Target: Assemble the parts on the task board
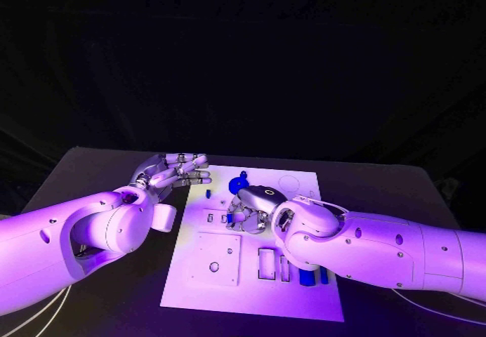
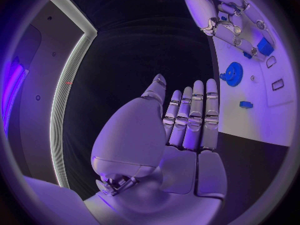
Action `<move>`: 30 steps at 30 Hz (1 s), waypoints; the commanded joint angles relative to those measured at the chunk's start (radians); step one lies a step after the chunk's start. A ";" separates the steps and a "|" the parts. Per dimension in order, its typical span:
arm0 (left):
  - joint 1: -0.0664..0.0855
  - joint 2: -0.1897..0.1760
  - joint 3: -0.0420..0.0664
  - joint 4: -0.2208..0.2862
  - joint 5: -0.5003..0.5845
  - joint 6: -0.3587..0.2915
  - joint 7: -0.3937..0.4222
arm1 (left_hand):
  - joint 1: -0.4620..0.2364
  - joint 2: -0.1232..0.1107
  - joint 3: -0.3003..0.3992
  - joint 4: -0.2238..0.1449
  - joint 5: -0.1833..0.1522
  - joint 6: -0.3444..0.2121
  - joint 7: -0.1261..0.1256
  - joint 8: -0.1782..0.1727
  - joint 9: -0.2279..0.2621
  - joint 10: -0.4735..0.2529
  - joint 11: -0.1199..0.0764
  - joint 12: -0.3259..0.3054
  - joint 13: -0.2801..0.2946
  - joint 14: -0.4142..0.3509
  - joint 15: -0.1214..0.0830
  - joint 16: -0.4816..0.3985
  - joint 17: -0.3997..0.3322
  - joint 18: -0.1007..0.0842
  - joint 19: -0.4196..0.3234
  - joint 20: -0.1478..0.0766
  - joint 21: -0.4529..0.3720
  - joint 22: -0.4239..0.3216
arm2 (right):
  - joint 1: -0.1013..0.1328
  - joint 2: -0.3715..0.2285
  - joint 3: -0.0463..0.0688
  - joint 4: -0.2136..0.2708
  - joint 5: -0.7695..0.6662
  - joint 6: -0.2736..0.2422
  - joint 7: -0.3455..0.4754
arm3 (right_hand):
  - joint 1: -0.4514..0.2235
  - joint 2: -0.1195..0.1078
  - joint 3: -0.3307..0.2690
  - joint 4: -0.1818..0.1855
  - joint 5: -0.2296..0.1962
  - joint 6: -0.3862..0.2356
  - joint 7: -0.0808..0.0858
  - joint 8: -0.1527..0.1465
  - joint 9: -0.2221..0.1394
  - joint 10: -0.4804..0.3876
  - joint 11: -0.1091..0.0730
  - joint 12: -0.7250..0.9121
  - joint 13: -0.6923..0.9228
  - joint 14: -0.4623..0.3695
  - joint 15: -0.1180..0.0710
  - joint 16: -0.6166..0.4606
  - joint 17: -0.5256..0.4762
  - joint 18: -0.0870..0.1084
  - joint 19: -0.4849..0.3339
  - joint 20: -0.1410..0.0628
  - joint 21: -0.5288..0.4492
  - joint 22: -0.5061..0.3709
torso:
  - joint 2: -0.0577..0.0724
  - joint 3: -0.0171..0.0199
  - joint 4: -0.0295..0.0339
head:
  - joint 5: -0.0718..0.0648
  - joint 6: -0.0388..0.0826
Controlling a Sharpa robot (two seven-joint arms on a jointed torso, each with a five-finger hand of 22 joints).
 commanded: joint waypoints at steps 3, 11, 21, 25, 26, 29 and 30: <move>0.001 0.001 0.001 0.001 0.001 0.020 0.002 | 0.006 0.004 0.000 -0.006 0.002 0.003 0.003 -0.007 0.000 0.002 0.003 -0.005 0.000 0.001 0.005 -0.006 0.002 0.013 0.002 0.001 -0.005 -0.002 | -0.003 0.001 -0.002 -0.002 -0.009 0.024 -0.012 | -0.014 -0.022 -0.008 0.007 -0.004 -0.020 0.006 -0.010 -0.005 -0.013 0.006 -0.011 0.058 0.088 0.014 -0.007 0.196 0.001 0.087 0.008 -0.010 0.244 | 0.000 0.0002 -0.0001 | -0.001 0.001; 0.001 0.000 0.001 0.001 0.001 0.021 -0.001 | 0.006 0.004 0.000 -0.006 0.002 0.003 0.003 -0.007 0.000 0.002 0.003 -0.005 0.000 0.001 0.005 -0.006 0.002 0.013 0.002 0.001 -0.005 -0.002 | -0.003 0.001 -0.002 -0.005 -0.008 0.006 -0.011 | -0.047 -0.055 -0.051 0.022 -0.033 -0.032 0.010 -0.013 -0.007 -0.019 0.011 -0.015 0.054 0.087 0.020 -0.010 0.191 0.003 0.083 0.016 -0.016 0.240 | 0.000 0.0000 -0.0006 | -0.001 0.000; 0.001 0.001 0.000 -0.004 -0.011 0.029 -0.021 | 0.006 0.004 -0.001 -0.007 0.002 0.003 0.003 -0.008 0.000 0.003 0.003 -0.006 0.000 0.005 0.004 -0.006 0.003 0.013 0.004 0.001 -0.004 -0.002 | -0.002 -0.022 -0.002 0.023 0.003 -0.085 0.015 | -0.051 -0.086 -0.168 0.087 -0.071 -0.088 0.027 -0.033 -0.014 -0.050 0.027 -0.042 0.027 0.083 0.033 -0.018 0.176 0.008 0.068 0.027 -0.037 0.227 | -0.001 0.0018 0.0006 | 0.000 0.004; 0.001 0.002 0.000 -0.014 -0.091 0.061 -0.085 | -0.004 0.006 -0.011 -0.009 0.003 0.021 -0.004 -0.006 0.002 0.041 -0.009 0.003 0.006 0.058 -0.012 0.013 0.018 0.015 0.040 -0.013 0.017 0.004 | 0.006 -0.067 0.002 0.068 0.070 -0.165 0.107 | -0.011 -0.083 -0.215 0.135 -0.064 -0.098 0.031 -0.031 -0.013 -0.059 0.031 -0.049 0.019 0.080 0.037 -0.025 0.165 0.013 0.058 0.032 -0.053 0.217 | -0.003 0.0021 0.0002 | 0.001 0.005; 0.001 0.004 0.000 -0.019 -0.122 0.073 -0.107 | -0.010 0.007 -0.014 -0.007 0.004 0.033 -0.008 -0.002 0.004 0.066 -0.016 0.013 0.010 0.081 -0.020 0.023 0.025 0.016 0.054 -0.019 0.026 0.008 | 0.012 -0.082 0.003 0.079 0.105 -0.180 0.149 | 0.001 -0.074 -0.211 0.136 -0.057 -0.101 0.032 -0.032 -0.014 -0.063 0.031 -0.052 0.015 0.078 0.037 -0.030 0.156 0.016 0.048 0.032 -0.067 0.208 | -0.005 0.0019 -0.0004 | 0.002 0.007; 0.001 0.010 0.000 -0.036 -0.214 0.115 -0.184 | -0.028 0.010 -0.023 0.006 0.006 0.080 -0.030 0.017 0.012 0.164 -0.049 0.055 0.031 0.184 -0.058 0.081 0.060 0.017 0.123 -0.050 0.071 0.027 | 0.037 -0.130 0.006 0.106 0.223 -0.196 0.248 | 0.039 -0.036 -0.191 0.126 -0.044 -0.077 0.025 -0.013 -0.006 -0.078 0.026 -0.067 0.000 0.069 0.034 -0.050 0.124 0.031 0.013 0.031 -0.119 0.175 | -0.013 0.0052 0.0007 | 0.002 0.006; 0.001 0.011 0.000 -0.041 -0.243 0.128 -0.209 | -0.038 0.011 -0.028 0.014 0.008 0.096 -0.041 0.023 0.015 0.200 -0.062 0.074 0.041 0.223 -0.072 0.108 0.076 0.017 0.148 -0.063 0.089 0.035 | 0.046 -0.144 0.007 0.112 0.258 -0.192 0.269 | 0.046 -0.030 -0.188 0.122 -0.043 -0.070 0.023 -0.007 -0.004 -0.079 0.024 -0.068 -0.001 0.068 0.032 -0.051 0.123 0.031 0.011 0.029 -0.122 0.173 | -0.016 0.0058 0.0000 | 0.003 0.005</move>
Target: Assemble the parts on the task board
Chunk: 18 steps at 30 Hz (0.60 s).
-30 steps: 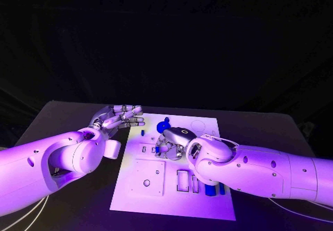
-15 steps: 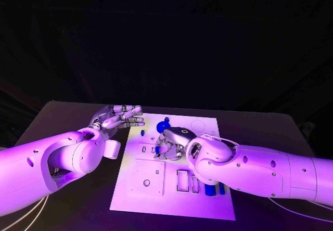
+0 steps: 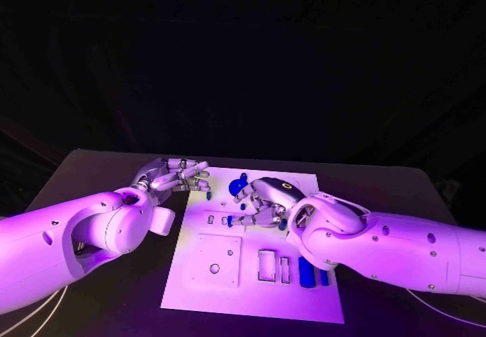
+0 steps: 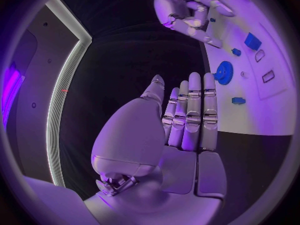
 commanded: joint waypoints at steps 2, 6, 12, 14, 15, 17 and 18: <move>0.001 0.013 0.001 -0.026 -0.260 0.142 -0.217 | -0.058 0.001 -0.022 0.040 0.006 0.054 -0.046 0.024 0.012 0.139 -0.053 0.089 0.053 0.161 -0.059 0.140 0.086 0.015 0.119 -0.058 0.094 0.046 | 0.045 -0.076 0.005 0.026 0.283 -0.049 0.216 | 0.026 0.018 0.012 -0.013 0.016 0.020 -0.005 0.018 0.007 -0.007 -0.004 -0.005 -0.003 0.068 0.000 -0.005 0.122 0.009 0.007 -0.001 -0.013 0.172 | -0.018 0.0048 -0.0017 | 0.002 -0.005; 0.007 0.027 0.001 -0.051 -0.433 0.231 -0.345 | -0.082 -0.014 -0.045 0.057 0.005 0.093 -0.080 0.051 0.033 0.207 -0.092 0.214 0.151 0.241 -0.100 0.539 0.454 0.012 0.205 -0.115 0.220 0.117 | 0.071 -0.148 0.006 0.035 0.387 -0.020 0.239 | 0.025 0.024 0.012 -0.014 0.022 0.023 -0.007 0.023 0.009 -0.005 -0.006 -0.003 -0.002 0.069 -0.002 -0.004 0.125 0.008 0.010 -0.002 -0.010 0.174 | -0.032 0.0083 -0.0044 | 0.006 -0.018; 0.052 0.067 0.000 -0.097 -0.666 0.348 -0.526 | -0.111 -0.016 -0.068 0.104 0.000 0.087 -0.101 0.090 0.093 0.115 -0.106 0.450 0.389 0.275 -0.125 1.214 1.196 -0.059 0.329 -0.154 0.751 0.711 | 0.087 -0.233 0.007 0.038 0.447 0.000 0.241 | 0.015 0.029 0.005 -0.011 0.035 0.026 -0.009 0.029 0.012 -0.006 -0.008 -0.005 -0.005 0.069 -0.004 -0.007 0.121 0.008 0.009 -0.005 -0.013 0.173 | -0.048 0.0167 -0.0077 | 0.018 -0.032; 0.065 0.083 0.000 -0.109 -0.731 0.383 -0.588 | -0.113 -0.008 -0.066 0.114 0.002 0.091 -0.100 0.106 0.109 0.124 -0.111 0.560 0.506 0.285 -0.123 1.265 1.264 -0.075 0.353 -0.159 0.848 0.845 | 0.089 -0.251 0.007 0.036 0.457 0.003 0.238 | 0.010 0.030 0.001 -0.010 0.040 0.026 -0.010 0.032 0.012 -0.010 -0.009 -0.011 -0.010 0.066 -0.005 -0.013 0.111 0.011 0.003 -0.006 -0.023 0.166 | -0.052 0.0195 -0.0082 | 0.020 -0.033; 0.072 0.093 0.000 -0.116 -0.759 0.406 -0.619 | -0.109 -0.008 -0.066 0.118 0.003 0.081 -0.103 0.122 0.132 0.111 -0.112 0.636 0.588 0.285 -0.123 1.278 1.281 -0.077 0.349 -0.161 0.885 0.886 | 0.090 -0.258 0.007 0.035 0.461 0.004 0.237 | 0.008 0.031 0.000 -0.009 0.041 0.026 -0.010 0.032 0.013 -0.012 -0.009 -0.013 -0.013 0.065 -0.005 -0.016 0.107 0.012 0.001 -0.006 -0.027 0.165 | -0.055 0.0209 -0.0077 | 0.022 -0.034; 0.085 0.114 -0.001 -0.130 -0.802 0.436 -0.673 | -0.123 0.001 -0.069 0.137 0.004 0.074 -0.104 0.143 0.160 0.118 -0.114 0.742 0.702 0.288 -0.124 1.292 1.300 -0.084 0.348 -0.158 0.926 0.938 | 0.091 -0.269 0.007 0.033 0.465 0.006 0.233 | 0.007 0.031 -0.001 -0.009 0.041 0.025 -0.010 0.033 0.013 -0.013 -0.009 -0.014 -0.014 0.064 -0.005 -0.017 0.105 0.012 0.000 -0.006 -0.028 0.164 | -0.058 0.0225 -0.0065 | 0.022 -0.039; 0.091 0.126 -0.002 -0.138 -0.824 0.449 -0.697 | -0.126 0.004 -0.070 0.141 0.004 0.075 -0.107 0.155 0.172 0.133 -0.117 0.795 0.758 0.292 -0.127 1.302 1.313 -0.087 0.354 -0.159 0.944 0.965 | 0.091 -0.273 0.007 0.032 0.467 0.006 0.231 | 0.007 0.031 -0.002 -0.009 0.041 0.025 -0.010 0.033 0.013 -0.014 -0.009 -0.015 -0.014 0.064 -0.005 -0.017 0.104 0.012 0.000 -0.006 -0.029 0.163 | -0.060 0.0231 -0.0057 | 0.023 -0.040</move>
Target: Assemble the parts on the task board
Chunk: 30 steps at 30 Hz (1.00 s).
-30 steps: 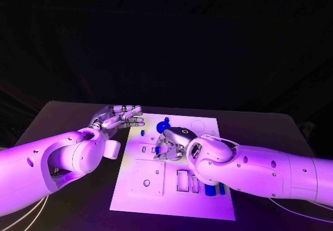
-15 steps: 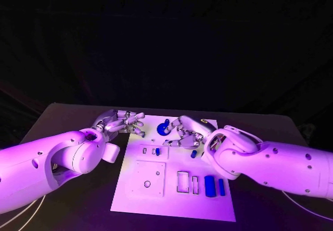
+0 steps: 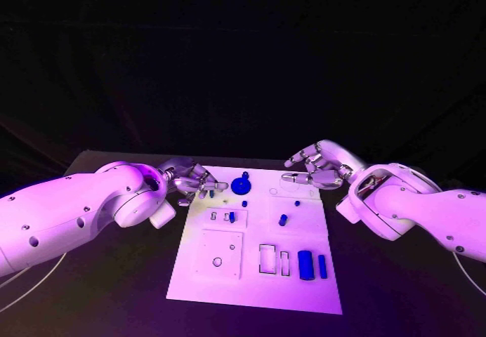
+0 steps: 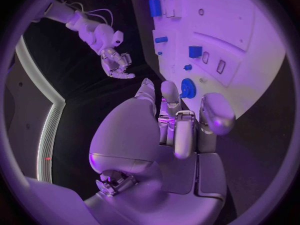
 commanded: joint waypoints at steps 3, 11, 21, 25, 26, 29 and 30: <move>0.024 0.050 -0.004 -0.029 -0.237 0.168 -0.245 | -0.021 0.006 -0.011 0.016 0.002 -0.012 -0.010 0.048 0.057 0.038 -0.007 0.169 0.182 0.099 -0.009 0.032 0.246 -0.022 0.022 -0.004 0.069 0.100 | 0.001 -0.014 0.000 -0.003 0.058 0.022 0.017 | -0.006 0.002 -0.006 0.001 0.005 0.004 0.000 0.003 0.001 -0.006 -0.001 -0.006 -0.002 0.064 -0.006 -0.005 0.104 0.012 0.000 -0.006 -0.004 0.163 | -0.013 0.0086 0.0013 | 0.007 -0.007; 0.055 0.139 -0.022 -0.078 -0.288 0.244 -0.369 | -0.086 0.014 -0.057 0.022 0.000 -0.042 -0.013 0.096 0.124 0.032 -0.011 0.229 0.249 0.104 -0.012 0.043 0.263 -0.034 0.047 -0.009 0.116 0.178 | 0.002 -0.025 0.000 -0.008 0.053 0.016 0.000 | -0.010 0.001 -0.010 0.002 0.006 0.004 0.000 0.005 0.002 -0.005 -0.002 -0.006 -0.001 0.064 -0.006 -0.007 0.102 0.012 0.000 -0.007 -0.005 0.162 | -0.014 0.0116 0.0019 | 0.013 -0.012; 0.066 0.214 -0.036 -0.126 -0.303 0.267 -0.424 | -0.111 0.019 -0.091 0.023 0.000 -0.062 -0.014 0.122 0.162 0.027 -0.012 0.243 0.267 0.104 -0.013 0.043 0.263 -0.036 0.051 -0.009 0.125 0.193 | 0.002 -0.028 0.000 -0.011 0.049 0.007 -0.012 | -0.015 0.001 -0.017 0.003 0.016 0.002 -0.001 0.008 0.003 -0.005 -0.003 -0.008 -0.003 0.063 -0.007 -0.010 0.098 0.013 -0.002 -0.008 -0.009 0.160 | -0.012 0.0102 0.0014 | 0.013 -0.016; 0.067 0.236 -0.040 -0.142 -0.304 0.271 -0.428 | -0.120 0.017 -0.101 0.024 0.000 -0.066 -0.015 0.128 0.171 0.026 -0.012 0.246 0.270 0.104 -0.013 0.043 0.263 -0.037 0.051 -0.009 0.127 0.197 | 0.002 -0.028 0.000 -0.011 0.048 0.006 -0.014 | -0.015 0.001 -0.018 0.003 0.018 0.002 -0.001 0.008 0.003 -0.005 -0.003 -0.008 -0.004 0.063 -0.007 -0.010 0.098 0.013 -0.003 -0.008 -0.011 0.159 | -0.011 0.0096 0.0010 | 0.014 -0.016; 0.067 0.241 -0.041 -0.146 -0.304 0.272 -0.429 | -0.121 0.017 -0.102 0.024 0.000 -0.067 -0.015 0.128 0.172 0.026 -0.012 0.246 0.270 0.104 -0.013 0.043 0.263 -0.037 0.051 -0.009 0.127 0.197 | 0.002 -0.028 0.000 -0.011 0.048 0.006 -0.014 | -0.015 0.001 -0.018 0.003 0.018 0.002 -0.001 0.008 0.003 -0.005 -0.003 -0.008 -0.004 0.063 -0.007 -0.010 0.098 0.013 -0.003 -0.008 -0.011 0.159 | -0.010 0.0096 0.0012 | 0.013 -0.016; 0.067 0.257 -0.045 -0.160 -0.305 0.279 -0.431 | -0.122 0.017 -0.103 0.024 0.000 -0.067 -0.015 0.130 0.174 0.025 -0.012 0.246 0.271 0.104 -0.013 0.043 0.263 -0.037 0.052 -0.009 0.127 0.197 | 0.002 -0.027 0.000 -0.011 0.047 0.006 -0.015 | -0.015 0.001 -0.018 0.003 0.018 0.002 -0.001 0.008 0.003 -0.005 -0.003 -0.008 -0.004 0.063 -0.007 -0.010 0.098 0.013 -0.003 -0.008 -0.011 0.159 | -0.011 0.0093 0.0008 | 0.013 -0.018; 0.067 0.261 -0.047 -0.164 -0.305 0.281 -0.432 | -0.122 0.017 -0.104 0.024 0.000 -0.068 -0.015 0.130 0.175 0.025 -0.012 0.245 0.270 0.104 -0.013 0.043 0.263 -0.037 0.052 -0.009 0.128 0.199 | 0.002 -0.027 0.000 -0.011 0.047 0.006 -0.016 | -0.015 0.001 -0.018 0.003 0.018 0.002 -0.001 0.008 0.003 -0.005 -0.003 -0.008 -0.004 0.063 -0.007 -0.010 0.098 0.013 -0.003 -0.008 -0.011 0.159 | -0.011 0.0094 0.0005 | 0.013 -0.018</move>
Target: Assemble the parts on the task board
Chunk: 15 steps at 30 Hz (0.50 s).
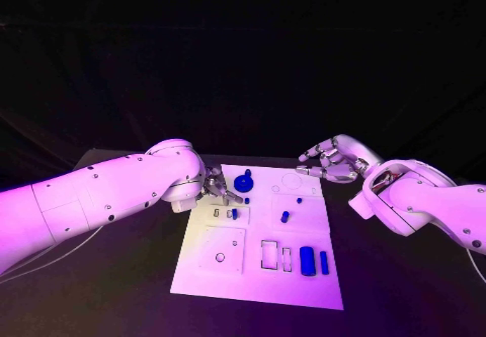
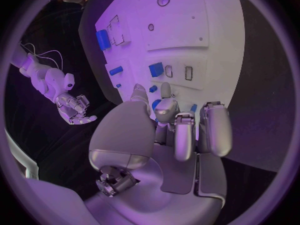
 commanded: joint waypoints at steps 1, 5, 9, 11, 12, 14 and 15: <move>0.001 0.012 -0.003 -0.011 -0.012 0.037 -0.029 | -0.011 0.000 -0.008 0.000 0.000 -0.010 0.001 0.006 0.003 -0.009 0.002 0.003 -0.002 0.104 -0.007 0.003 0.263 -0.019 0.009 0.000 0.009 0.006 | 0.000 0.001 0.000 0.000 -0.004 0.003 -0.007 | -0.011 -0.003 -0.007 0.001 0.003 0.002 -0.001 0.004 0.002 -0.006 -0.003 -0.004 -0.001 0.063 -0.007 -0.005 0.097 0.014 0.001 -0.004 -0.005 0.160 | 0.000 -0.0004 -0.0013 | 0.000 -0.003; 0.001 0.027 -0.008 -0.027 -0.010 0.047 -0.029 | -0.020 -0.001 -0.015 0.001 0.000 -0.014 0.002 0.010 0.010 -0.012 0.002 0.000 -0.004 0.104 -0.006 0.003 0.263 -0.020 0.010 0.000 0.012 0.011 | 0.000 0.001 0.000 -0.001 -0.004 0.005 -0.010 | -0.017 -0.001 -0.011 0.004 0.006 -0.001 -0.001 0.005 0.002 -0.006 -0.003 -0.005 -0.002 0.062 -0.007 -0.007 0.095 0.014 0.001 -0.005 -0.006 0.159 | 0.001 -0.0016 -0.0003 | -0.003 -0.003; 0.001 0.039 -0.010 -0.038 -0.010 0.061 -0.028 | -0.021 -0.001 -0.015 0.001 0.000 -0.015 0.002 0.011 0.011 -0.013 0.003 -0.001 -0.005 0.104 -0.006 0.003 0.263 -0.020 0.010 0.000 0.013 0.013 | 0.000 0.003 0.000 -0.002 -0.004 0.008 -0.009 | -0.018 -0.001 -0.012 0.004 0.006 -0.001 -0.001 0.005 0.002 -0.007 -0.003 -0.006 -0.003 0.062 -0.007 -0.007 0.094 0.014 0.000 -0.005 -0.007 0.158 | 0.001 -0.0010 0.0007 | -0.006 -0.003; 0.001 0.044 -0.011 -0.041 -0.012 0.067 -0.026 | -0.015 0.004 -0.014 -0.002 0.000 -0.018 0.002 0.013 0.016 -0.017 0.003 -0.005 -0.010 0.104 -0.006 0.003 0.263 -0.020 0.011 0.001 0.014 0.016 | 0.000 0.004 0.000 -0.003 -0.004 0.009 -0.008 | -0.018 -0.001 -0.012 0.004 0.006 -0.001 -0.001 0.005 0.002 -0.007 -0.003 -0.006 -0.003 0.062 -0.007 -0.007 0.094 0.014 0.000 -0.005 -0.007 0.158 | 0.002 -0.0010 0.0000 | -0.001 -0.005; 0.001 0.047 -0.012 -0.043 -0.013 0.071 -0.025 | -0.011 0.006 -0.013 -0.003 0.000 -0.020 0.002 0.015 0.019 -0.018 0.003 -0.006 -0.011 0.104 -0.006 0.003 0.263 -0.021 0.011 0.001 0.015 0.018 | 0.000 0.005 0.000 -0.003 -0.004 0.010 -0.008 | -0.018 0.000 -0.012 0.005 0.007 -0.001 -0.001 0.005 0.002 -0.007 -0.003 -0.007 -0.004 0.062 -0.007 -0.008 0.093 0.014 -0.001 -0.005 -0.009 0.157 | 0.002 -0.0013 -0.0001 | -0.001 -0.006; 0.001 0.051 -0.013 -0.045 -0.014 0.075 -0.024 | -0.006 0.008 -0.012 -0.005 0.000 -0.022 0.002 0.017 0.022 -0.019 0.003 -0.006 -0.011 0.104 -0.006 0.003 0.263 -0.021 0.011 0.001 0.016 0.019 | 0.000 0.005 0.000 -0.004 -0.004 0.010 -0.008 | -0.018 0.000 -0.013 0.005 0.007 -0.001 -0.001 0.006 0.002 -0.007 -0.003 -0.007 -0.004 0.062 -0.007 -0.008 0.093 0.015 -0.001 -0.005 -0.010 0.157 | 0.001 -0.0013 0.0005 | -0.002 -0.007; 0.001 0.052 -0.013 -0.047 -0.015 0.077 -0.024 | -0.006 0.008 -0.012 -0.005 0.000 -0.022 0.002 0.017 0.022 -0.019 0.003 -0.006 -0.011 0.104 -0.006 0.003 0.263 -0.021 0.011 0.001 0.016 0.019 | 0.000 0.006 0.000 -0.004 -0.004 0.011 -0.008 | -0.018 0.000 -0.013 0.005 0.007 -0.001 -0.001 0.006 0.002 -0.007 -0.003 -0.007 -0.004 0.062 -0.007 -0.008 0.093 0.015 -0.001 -0.005 -0.010 0.157 | 0.001 -0.0013 0.0006 | -0.002 -0.007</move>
